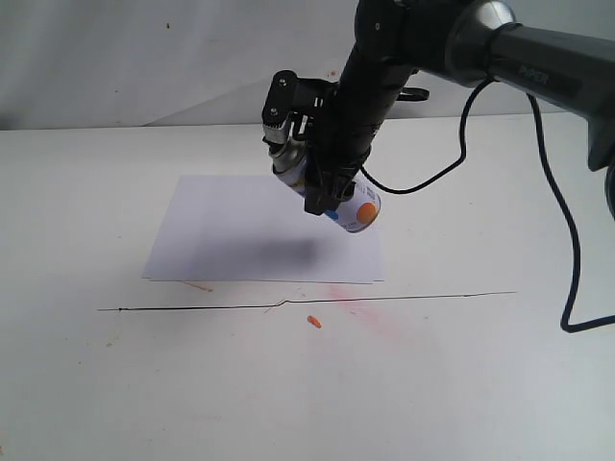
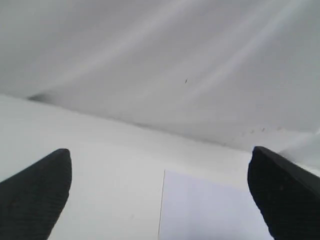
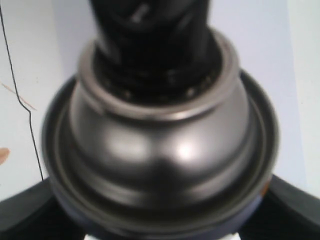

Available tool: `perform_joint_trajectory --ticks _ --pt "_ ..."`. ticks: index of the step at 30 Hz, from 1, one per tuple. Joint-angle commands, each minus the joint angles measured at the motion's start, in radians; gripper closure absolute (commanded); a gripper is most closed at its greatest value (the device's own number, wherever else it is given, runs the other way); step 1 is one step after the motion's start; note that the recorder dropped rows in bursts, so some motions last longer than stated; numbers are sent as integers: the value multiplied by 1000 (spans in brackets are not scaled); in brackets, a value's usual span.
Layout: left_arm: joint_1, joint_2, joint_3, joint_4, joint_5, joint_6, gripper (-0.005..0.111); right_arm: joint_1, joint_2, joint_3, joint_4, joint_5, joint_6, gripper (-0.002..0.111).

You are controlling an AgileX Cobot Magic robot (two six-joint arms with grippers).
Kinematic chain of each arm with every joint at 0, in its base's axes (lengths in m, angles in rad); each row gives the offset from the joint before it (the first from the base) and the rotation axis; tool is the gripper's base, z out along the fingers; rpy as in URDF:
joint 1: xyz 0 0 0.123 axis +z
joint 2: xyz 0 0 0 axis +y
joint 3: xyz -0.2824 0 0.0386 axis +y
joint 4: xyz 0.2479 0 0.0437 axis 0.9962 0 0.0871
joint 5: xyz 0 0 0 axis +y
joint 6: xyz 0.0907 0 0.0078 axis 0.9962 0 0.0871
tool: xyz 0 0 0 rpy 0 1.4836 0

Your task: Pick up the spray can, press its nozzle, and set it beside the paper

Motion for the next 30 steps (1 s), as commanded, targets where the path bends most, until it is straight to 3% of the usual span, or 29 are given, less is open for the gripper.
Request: perform_joint_trajectory --ticks 1,4,7,12,30 --pt "-5 362 -235 -7 219 -3 18 -4 -10 -12 24 -8 8 108" --pt "-5 562 -389 -50 310 28 18 -4 -10 -12 24 -7 18 108" --pt "-5 721 -516 -193 360 163 18 -4 -10 -12 24 -7 20 108" --pt "-5 897 -624 -367 371 259 18 -4 -10 -12 24 -7 20 108" --pt "-5 958 -662 -370 242 258 22 -4 -10 -12 23 -17 20 108"
